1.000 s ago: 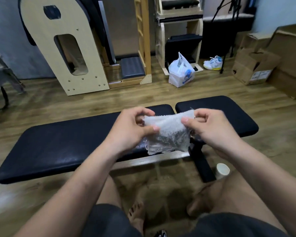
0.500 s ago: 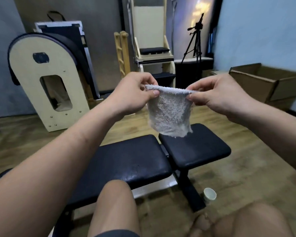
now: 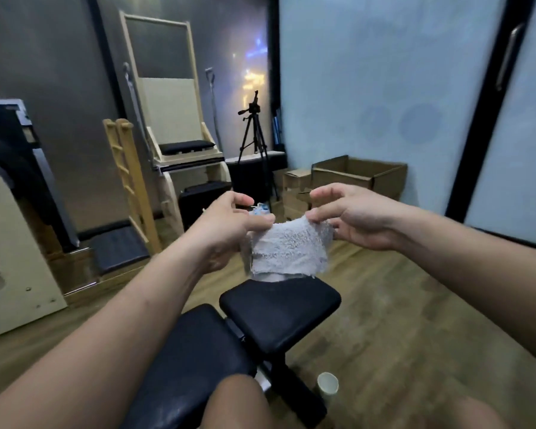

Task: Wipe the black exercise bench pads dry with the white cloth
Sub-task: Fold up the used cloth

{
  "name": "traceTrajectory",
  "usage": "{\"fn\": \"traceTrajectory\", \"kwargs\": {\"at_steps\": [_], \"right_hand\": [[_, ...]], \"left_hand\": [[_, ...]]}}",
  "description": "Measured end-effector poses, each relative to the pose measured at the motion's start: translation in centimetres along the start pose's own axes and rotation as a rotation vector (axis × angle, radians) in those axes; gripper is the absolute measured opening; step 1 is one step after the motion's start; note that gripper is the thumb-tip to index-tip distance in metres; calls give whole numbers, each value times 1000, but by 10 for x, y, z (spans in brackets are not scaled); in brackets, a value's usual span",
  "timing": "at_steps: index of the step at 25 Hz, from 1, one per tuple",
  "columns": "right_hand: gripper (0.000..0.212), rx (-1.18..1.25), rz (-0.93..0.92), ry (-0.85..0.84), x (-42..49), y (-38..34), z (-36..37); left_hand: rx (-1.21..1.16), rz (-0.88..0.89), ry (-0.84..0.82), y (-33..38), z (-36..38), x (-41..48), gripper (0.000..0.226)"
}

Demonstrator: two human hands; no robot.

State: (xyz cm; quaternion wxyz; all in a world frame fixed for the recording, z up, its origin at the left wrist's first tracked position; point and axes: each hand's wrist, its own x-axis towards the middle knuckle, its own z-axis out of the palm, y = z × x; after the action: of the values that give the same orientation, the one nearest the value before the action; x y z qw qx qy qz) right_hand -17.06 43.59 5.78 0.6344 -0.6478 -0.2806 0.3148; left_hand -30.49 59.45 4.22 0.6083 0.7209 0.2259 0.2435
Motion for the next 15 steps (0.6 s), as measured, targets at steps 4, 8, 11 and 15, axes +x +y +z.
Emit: {"fn": "traceTrajectory", "kwargs": {"at_steps": [4, 8, 11, 15], "right_hand": [[56, -165, -35, 125, -16, 3, -32], [36, -925, -96, 287, -38, 13, -70], [16, -1200, -108, 402, -59, 25, -114], [17, -808, -10, 588, -109, 45, -191]], "left_hand": [[331, 230, -120, -4, 33, 15, 52], [611, 489, -154, -1, 92, 33, 20], [553, 488, -319, -1, 147, 42, 17], [328, 373, -619, 2, 243, 45, 11]]}}
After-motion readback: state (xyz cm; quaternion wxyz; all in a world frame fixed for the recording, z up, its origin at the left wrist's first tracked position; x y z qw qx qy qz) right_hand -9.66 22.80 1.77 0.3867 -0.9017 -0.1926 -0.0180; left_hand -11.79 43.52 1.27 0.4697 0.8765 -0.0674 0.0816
